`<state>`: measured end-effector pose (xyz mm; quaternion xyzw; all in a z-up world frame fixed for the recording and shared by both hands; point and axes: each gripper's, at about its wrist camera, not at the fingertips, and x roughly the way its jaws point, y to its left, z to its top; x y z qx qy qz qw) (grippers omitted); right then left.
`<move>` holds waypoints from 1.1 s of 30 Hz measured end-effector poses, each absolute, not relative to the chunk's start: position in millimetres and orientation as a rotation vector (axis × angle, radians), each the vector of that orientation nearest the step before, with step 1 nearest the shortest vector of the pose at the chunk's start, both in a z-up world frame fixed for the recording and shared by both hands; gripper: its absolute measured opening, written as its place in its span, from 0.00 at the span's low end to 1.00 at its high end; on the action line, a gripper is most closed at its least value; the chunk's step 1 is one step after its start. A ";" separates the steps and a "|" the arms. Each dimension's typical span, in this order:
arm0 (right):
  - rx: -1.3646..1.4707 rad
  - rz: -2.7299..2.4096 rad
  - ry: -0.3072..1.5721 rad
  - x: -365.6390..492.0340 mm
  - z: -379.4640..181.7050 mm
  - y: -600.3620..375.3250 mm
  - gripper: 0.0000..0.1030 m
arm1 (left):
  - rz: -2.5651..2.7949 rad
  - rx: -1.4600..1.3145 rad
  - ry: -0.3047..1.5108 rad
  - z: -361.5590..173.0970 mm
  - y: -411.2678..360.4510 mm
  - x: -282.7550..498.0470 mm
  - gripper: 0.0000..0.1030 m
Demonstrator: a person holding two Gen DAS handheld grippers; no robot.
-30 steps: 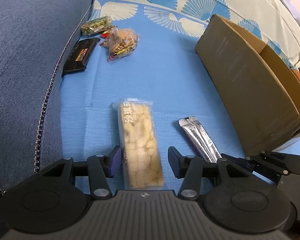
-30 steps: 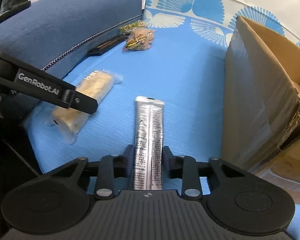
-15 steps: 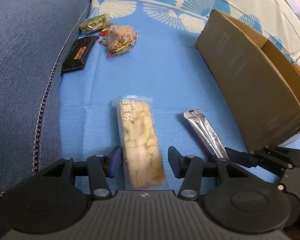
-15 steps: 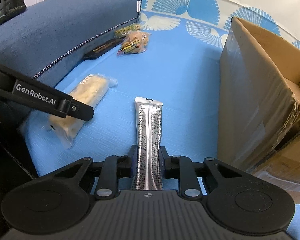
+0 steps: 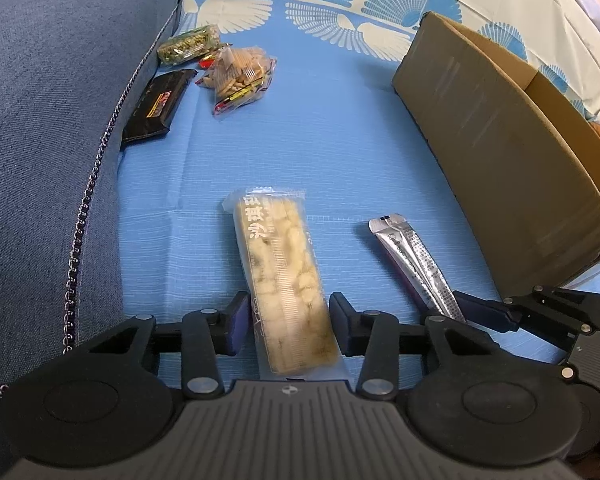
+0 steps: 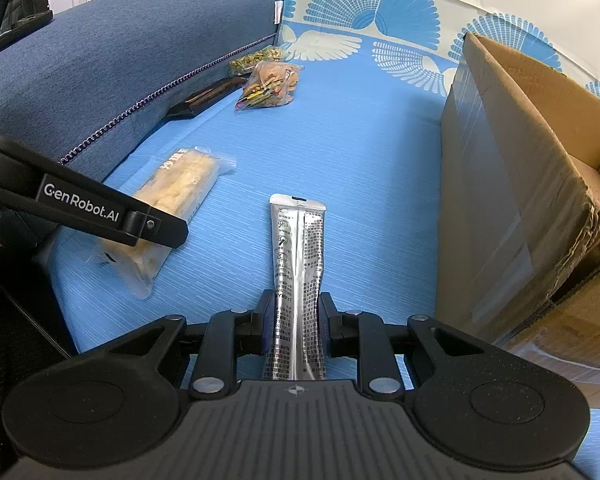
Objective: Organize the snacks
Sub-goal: 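Close the left tool on the white bar while the right tool grips the silver packet, then carry both snacks over the box and open both tools to drop them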
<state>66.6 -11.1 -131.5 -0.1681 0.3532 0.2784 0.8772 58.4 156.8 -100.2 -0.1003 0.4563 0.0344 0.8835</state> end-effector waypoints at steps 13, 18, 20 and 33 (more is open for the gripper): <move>-0.353 0.582 0.736 66.0 -131.3 -11.2 0.23 | 0.071 -0.209 0.940 -98.2 155.0 56.2 0.40; -0.350 0.580 0.731 66.3 -130.2 -11.1 0.23 | 0.070 -0.211 0.938 -98.2 155.6 56.0 0.40; -0.346 0.581 0.726 66.1 -128.9 -11.7 0.23 | 0.070 -0.213 0.936 -98.1 156.0 55.9 0.40; -0.314 0.604 0.671 59.3 -117.2 -11.0 0.22 | 0.073 -0.244 0.876 -91.7 159.4 47.4 0.39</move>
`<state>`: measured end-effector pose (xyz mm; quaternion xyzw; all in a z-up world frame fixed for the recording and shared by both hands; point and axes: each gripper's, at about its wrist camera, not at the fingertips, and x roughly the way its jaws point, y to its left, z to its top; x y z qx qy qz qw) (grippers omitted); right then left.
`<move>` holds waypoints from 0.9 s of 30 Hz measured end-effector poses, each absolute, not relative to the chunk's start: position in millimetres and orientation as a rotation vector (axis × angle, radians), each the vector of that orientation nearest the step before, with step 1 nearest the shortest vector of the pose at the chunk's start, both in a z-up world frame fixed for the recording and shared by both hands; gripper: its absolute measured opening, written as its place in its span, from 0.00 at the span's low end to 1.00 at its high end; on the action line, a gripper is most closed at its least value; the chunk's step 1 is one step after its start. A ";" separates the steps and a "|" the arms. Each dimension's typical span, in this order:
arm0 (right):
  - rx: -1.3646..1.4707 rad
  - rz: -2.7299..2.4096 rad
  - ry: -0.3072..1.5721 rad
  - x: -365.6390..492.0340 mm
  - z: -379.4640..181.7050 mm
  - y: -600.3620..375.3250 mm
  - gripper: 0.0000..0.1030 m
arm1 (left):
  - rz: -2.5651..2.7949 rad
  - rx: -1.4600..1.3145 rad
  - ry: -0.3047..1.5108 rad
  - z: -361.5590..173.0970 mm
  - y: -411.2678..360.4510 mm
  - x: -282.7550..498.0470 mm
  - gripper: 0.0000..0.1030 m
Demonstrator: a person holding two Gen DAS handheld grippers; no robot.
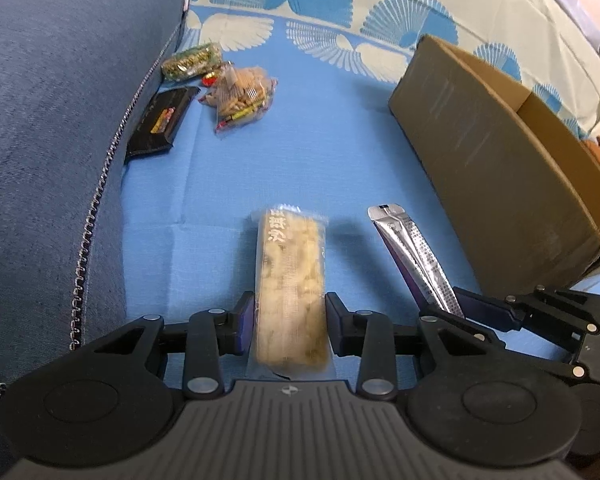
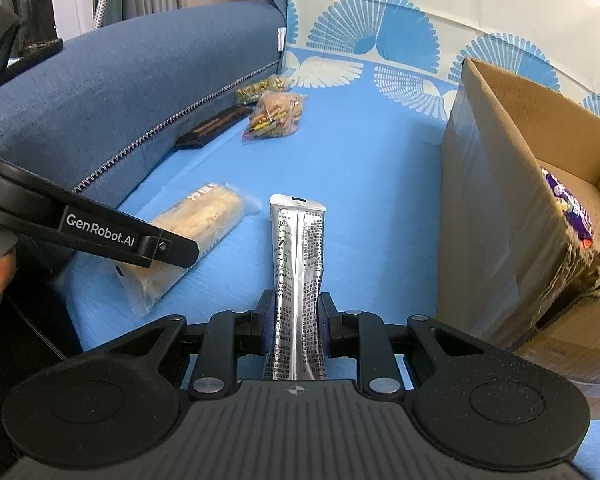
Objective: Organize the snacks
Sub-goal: 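Carry both snacks over the box and open both tools to drop them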
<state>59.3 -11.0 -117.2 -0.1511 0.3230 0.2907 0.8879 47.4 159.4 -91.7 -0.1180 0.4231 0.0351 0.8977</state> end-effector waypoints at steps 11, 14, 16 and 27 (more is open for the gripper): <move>-0.289 0.641 0.590 53.5 -99.6 -15.1 0.23 | 0.109 -0.302 0.749 -76.7 168.2 33.7 0.39; -0.268 0.655 0.570 53.3 -93.0 -16.6 0.23 | 0.121 -0.319 0.714 -72.8 172.4 29.4 0.38; -0.250 0.664 0.556 53.7 -87.9 -17.3 0.22 | 0.128 -0.331 0.692 -70.5 174.9 26.7 0.38; -0.130 0.721 0.464 56.8 -44.4 -29.2 0.23 | 0.200 -0.387 0.631 -63.8 188.0 20.9 0.38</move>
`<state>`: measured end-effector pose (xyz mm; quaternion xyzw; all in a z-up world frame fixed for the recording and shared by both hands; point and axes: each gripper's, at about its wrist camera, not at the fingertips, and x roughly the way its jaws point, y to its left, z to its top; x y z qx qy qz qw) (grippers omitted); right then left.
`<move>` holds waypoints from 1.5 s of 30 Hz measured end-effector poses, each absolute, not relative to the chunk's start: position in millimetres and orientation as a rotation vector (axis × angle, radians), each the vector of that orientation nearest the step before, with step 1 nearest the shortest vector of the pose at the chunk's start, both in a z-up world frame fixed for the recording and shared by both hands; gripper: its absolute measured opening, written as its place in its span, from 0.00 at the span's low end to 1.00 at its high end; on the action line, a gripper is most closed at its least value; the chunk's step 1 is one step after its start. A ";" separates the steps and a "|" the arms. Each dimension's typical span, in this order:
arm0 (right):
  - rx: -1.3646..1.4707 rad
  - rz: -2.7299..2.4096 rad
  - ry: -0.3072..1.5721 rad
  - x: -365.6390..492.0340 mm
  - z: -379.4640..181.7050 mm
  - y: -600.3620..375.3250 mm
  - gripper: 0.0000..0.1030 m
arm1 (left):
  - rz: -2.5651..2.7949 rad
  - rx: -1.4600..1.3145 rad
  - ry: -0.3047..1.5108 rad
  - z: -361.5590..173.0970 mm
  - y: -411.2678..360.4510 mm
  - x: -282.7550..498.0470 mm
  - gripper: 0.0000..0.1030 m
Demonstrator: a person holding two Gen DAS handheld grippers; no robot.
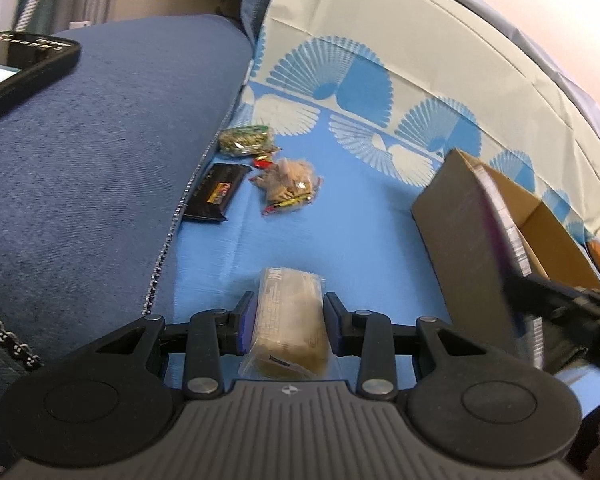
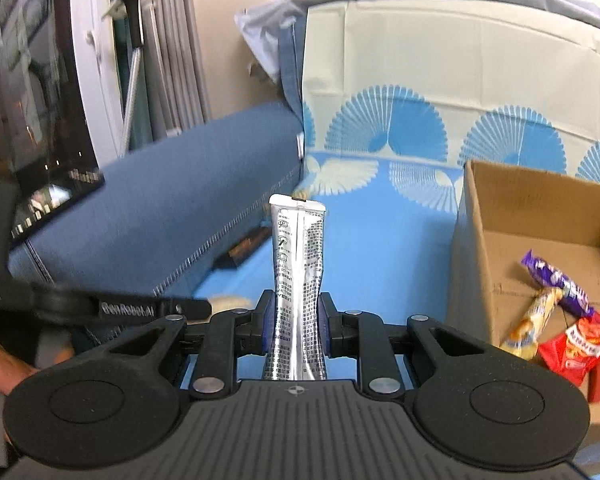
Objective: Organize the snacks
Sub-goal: 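Carry both snacks over the box and open both tools to drop them, then move the left tool to the dark chocolate bar while the right tool returns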
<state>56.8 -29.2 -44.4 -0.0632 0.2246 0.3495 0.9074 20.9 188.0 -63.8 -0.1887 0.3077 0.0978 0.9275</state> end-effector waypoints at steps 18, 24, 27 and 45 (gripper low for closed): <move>0.111 0.614 0.366 83.9 9.3 -82.6 0.23 | 0.203 -0.493 0.555 -10.5 151.6 83.4 0.38; 0.154 0.449 0.341 97.8 14.7 -113.3 0.23 | 0.099 -0.469 0.479 14.7 104.1 128.7 0.38; 0.189 0.332 0.358 109.8 12.9 -132.2 0.23 | 0.046 -0.453 0.455 22.9 79.1 150.8 0.38; 0.219 0.106 0.452 133.2 -13.1 -153.2 0.61 | -0.081 -0.303 0.306 55.0 22.1 147.3 0.51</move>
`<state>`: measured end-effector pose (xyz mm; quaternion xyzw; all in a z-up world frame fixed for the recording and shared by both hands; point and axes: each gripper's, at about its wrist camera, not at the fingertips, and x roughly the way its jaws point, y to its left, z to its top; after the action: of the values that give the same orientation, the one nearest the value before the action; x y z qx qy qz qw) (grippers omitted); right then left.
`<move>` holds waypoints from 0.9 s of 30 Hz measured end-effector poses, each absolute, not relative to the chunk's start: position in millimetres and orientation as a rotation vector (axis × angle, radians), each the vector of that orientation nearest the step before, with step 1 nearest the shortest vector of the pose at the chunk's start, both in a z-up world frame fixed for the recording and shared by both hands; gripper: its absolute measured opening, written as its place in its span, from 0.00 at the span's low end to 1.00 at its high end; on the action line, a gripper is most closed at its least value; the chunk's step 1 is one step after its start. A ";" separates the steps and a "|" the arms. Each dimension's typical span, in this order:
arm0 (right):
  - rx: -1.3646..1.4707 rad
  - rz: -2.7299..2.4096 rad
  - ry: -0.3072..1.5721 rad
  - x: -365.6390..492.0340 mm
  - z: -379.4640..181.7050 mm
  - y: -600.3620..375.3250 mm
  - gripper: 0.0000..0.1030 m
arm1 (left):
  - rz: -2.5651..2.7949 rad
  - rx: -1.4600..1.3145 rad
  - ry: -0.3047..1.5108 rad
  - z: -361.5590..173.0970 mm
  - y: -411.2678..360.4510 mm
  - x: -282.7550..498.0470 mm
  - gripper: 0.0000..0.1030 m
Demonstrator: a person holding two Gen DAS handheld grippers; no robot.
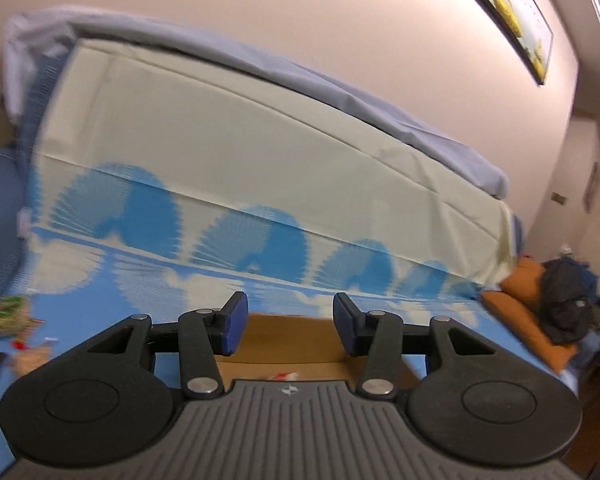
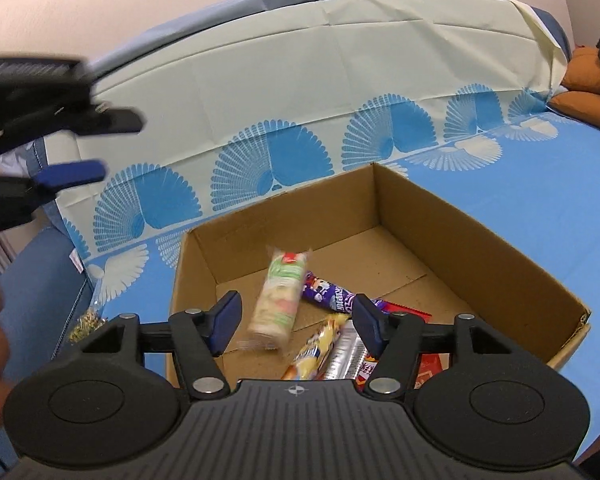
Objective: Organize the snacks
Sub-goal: 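Move the left tool to the dark chocolate bar while the right tool returns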
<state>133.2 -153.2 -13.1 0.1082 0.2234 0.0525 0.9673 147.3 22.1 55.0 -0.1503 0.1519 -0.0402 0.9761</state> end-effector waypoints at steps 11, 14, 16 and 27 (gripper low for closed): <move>0.114 0.184 0.412 115.6 -12.8 -111.7 0.61 | 0.267 -0.305 0.475 -33.9 143.0 58.1 0.48; 0.082 0.239 0.384 108.3 -12.4 -94.7 0.61 | 0.298 -0.291 0.519 -50.4 161.4 46.6 0.46; 0.055 0.283 0.361 101.8 -11.5 -82.3 0.58 | 0.285 -0.316 0.548 -58.4 175.0 40.8 0.35; -0.015 0.502 0.344 85.1 -12.7 -35.5 0.52 | 0.446 -0.168 0.614 -81.3 196.0 108.1 0.17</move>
<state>85.1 -35.5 -12.7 -0.0074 0.1691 0.2473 0.9540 108.1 196.0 -81.3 -0.0817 0.2992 0.2173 0.9255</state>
